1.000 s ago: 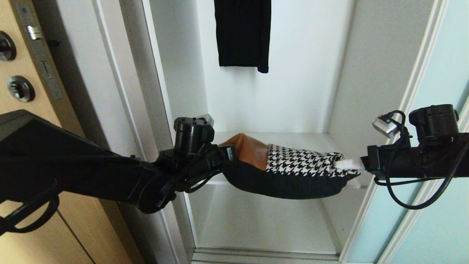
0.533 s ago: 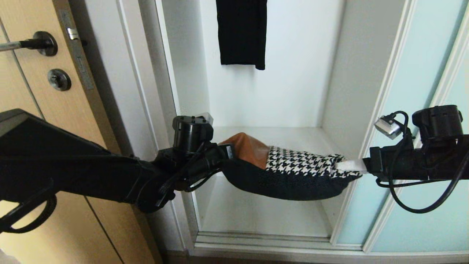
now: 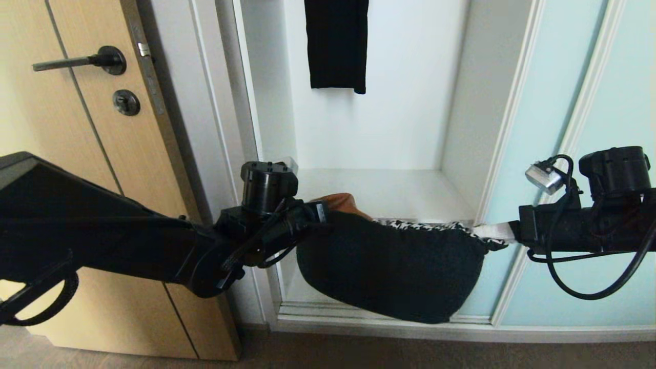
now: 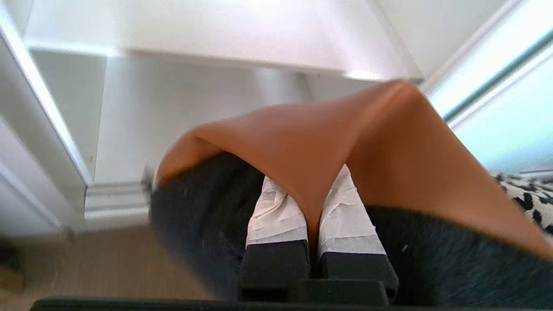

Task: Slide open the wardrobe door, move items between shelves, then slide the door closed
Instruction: Place the pillow on the lower shelf

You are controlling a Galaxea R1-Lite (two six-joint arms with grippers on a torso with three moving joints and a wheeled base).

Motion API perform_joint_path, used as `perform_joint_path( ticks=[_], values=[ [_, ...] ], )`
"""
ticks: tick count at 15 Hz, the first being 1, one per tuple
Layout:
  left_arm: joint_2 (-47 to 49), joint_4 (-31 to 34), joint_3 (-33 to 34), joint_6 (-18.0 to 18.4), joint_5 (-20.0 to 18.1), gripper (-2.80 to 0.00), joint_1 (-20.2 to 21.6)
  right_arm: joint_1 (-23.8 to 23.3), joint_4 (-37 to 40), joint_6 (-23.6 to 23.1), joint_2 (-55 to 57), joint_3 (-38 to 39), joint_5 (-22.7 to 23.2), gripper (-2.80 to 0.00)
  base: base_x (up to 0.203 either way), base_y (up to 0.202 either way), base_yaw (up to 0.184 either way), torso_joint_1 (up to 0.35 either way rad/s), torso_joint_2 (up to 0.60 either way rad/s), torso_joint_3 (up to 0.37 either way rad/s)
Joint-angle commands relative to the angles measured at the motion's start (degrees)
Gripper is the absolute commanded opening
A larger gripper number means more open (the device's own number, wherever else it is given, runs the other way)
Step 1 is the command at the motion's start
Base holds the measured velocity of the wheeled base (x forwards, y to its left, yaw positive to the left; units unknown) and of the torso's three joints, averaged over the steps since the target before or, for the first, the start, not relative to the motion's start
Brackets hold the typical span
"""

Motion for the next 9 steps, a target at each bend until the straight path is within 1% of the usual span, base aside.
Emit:
perform_joint_path(
  ticks=[1,6,7,9],
  values=[
    [0.15,-0.21,0.05,-0.13,-0.02,-2.8,0.02,-0.02,-0.06,0.07,0.26,0.01,0.24,-2.8,-0.198,0.0,0.002,-0.002,0.0,0.003],
    [0.29,0.06,0.67,-0.27,0.07,-2.8,0.02,-0.02,-0.06,0.07,0.21,-0.14,0.24,-2.8,-0.192,0.0,-0.001,0.003,0.0,0.003],
    [0.47,-0.24,1.53,-0.31,0.07,-2.8,0.02,-0.02,-0.06,0.07,0.6,0.0,0.24,-2.8,-0.137,0.0,0.001,-0.007,0.0,0.007],
    [0.08,0.38,1.89,-0.21,0.09,-2.8,-0.07,0.07,-0.15,0.07,1.13,0.1,0.24,-2.8,0.0,0.0,0.0,0.0,0.0,0.0]
  ],
)
